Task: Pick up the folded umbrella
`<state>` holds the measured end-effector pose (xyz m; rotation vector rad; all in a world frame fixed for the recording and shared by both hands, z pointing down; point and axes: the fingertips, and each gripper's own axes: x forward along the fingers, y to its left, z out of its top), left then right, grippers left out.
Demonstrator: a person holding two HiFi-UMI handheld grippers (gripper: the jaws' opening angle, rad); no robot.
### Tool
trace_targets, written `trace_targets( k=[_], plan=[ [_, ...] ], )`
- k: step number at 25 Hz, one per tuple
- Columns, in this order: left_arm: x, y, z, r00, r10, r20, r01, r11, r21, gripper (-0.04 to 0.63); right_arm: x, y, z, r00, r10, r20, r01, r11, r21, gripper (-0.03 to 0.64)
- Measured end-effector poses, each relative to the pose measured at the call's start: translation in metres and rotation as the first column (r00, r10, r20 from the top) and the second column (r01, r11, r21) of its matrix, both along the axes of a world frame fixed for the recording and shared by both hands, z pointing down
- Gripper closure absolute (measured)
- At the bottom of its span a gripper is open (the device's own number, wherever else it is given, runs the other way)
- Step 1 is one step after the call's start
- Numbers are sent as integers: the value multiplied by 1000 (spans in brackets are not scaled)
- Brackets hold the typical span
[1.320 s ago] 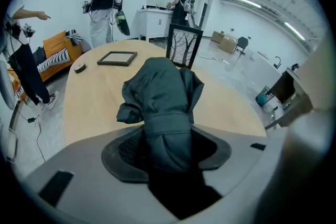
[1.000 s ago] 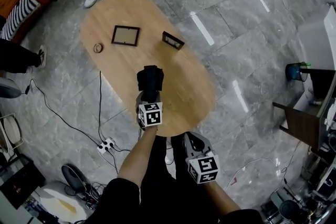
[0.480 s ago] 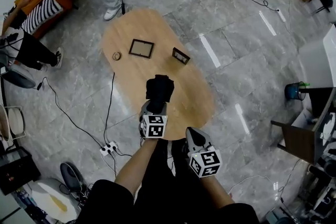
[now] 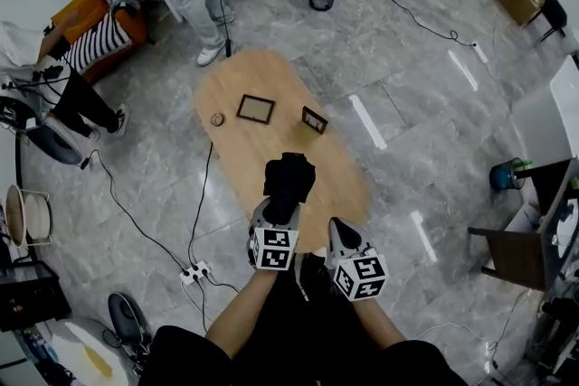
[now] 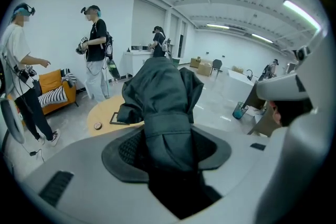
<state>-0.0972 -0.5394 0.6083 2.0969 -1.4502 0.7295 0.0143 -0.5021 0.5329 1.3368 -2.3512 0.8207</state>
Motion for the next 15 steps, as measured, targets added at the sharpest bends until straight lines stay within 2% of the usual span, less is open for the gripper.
trace_targets(
  k=[4, 11, 15],
  plan=[
    [9, 28, -31, 999, -19, -28, 19, 1000, 14, 371, 3, 11, -19, 1000, -14, 5, 14, 999, 30, 606],
    [28, 60, -83, 999, -27, -46, 32, 995, 93, 370, 10, 24, -49, 998, -55, 35, 52, 994, 95, 606],
    [35, 83, -97, 995, -52, -84, 60, 994, 96, 370, 7, 36, -62, 995, -101, 22, 97, 987, 128, 606]
  ],
)
